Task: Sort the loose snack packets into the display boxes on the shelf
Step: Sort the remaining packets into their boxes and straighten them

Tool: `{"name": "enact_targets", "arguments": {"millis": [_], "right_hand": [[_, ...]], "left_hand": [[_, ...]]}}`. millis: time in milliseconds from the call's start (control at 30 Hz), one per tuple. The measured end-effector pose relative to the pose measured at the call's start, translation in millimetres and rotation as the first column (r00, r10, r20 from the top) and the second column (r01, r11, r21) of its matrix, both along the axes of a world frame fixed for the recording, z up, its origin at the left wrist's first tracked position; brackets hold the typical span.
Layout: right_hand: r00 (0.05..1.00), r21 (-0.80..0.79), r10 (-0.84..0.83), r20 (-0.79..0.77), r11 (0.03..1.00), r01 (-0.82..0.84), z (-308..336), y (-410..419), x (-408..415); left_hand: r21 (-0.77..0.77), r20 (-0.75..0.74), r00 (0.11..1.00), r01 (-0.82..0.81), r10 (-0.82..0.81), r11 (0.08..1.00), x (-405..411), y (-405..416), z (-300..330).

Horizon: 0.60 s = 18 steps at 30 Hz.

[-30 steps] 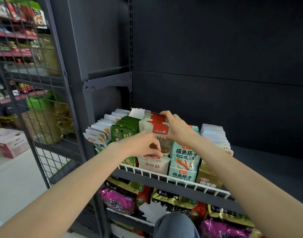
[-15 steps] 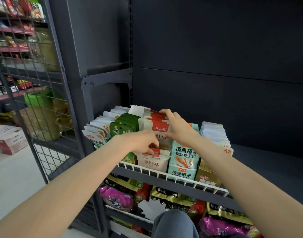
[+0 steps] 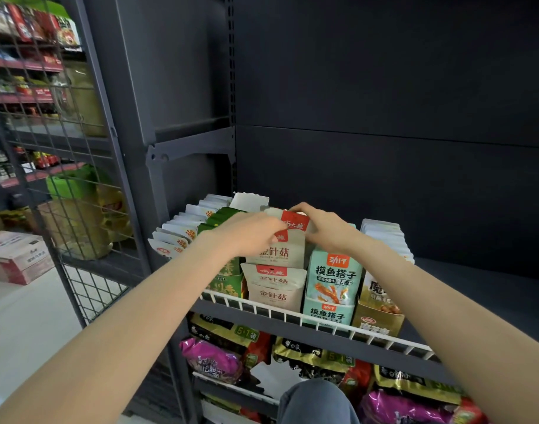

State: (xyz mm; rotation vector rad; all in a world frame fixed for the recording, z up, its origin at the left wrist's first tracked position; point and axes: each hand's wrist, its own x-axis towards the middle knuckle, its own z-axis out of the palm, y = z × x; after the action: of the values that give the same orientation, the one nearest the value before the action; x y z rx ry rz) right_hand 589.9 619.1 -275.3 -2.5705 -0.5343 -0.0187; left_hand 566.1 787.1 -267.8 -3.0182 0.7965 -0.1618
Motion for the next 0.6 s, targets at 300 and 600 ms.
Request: {"name": "enact_targets", "arguments": {"millis": [300,600], "right_hand": [[0.981,0.012,-0.010,-0.195,1.000,0.012,1.9,1.5,3.4],[1.000,-0.187,-0.008,0.003,0.982,0.009,-13.8,26.5,1.1]], "left_hand": [[-0.453,0.176,0.966,-0.091,0.189,0.887,10.6,-6.4,-23.8],[-0.428,-0.189,0.976,-0.180,0.107,0.886,21.7,-4.2,-22.9]]}}
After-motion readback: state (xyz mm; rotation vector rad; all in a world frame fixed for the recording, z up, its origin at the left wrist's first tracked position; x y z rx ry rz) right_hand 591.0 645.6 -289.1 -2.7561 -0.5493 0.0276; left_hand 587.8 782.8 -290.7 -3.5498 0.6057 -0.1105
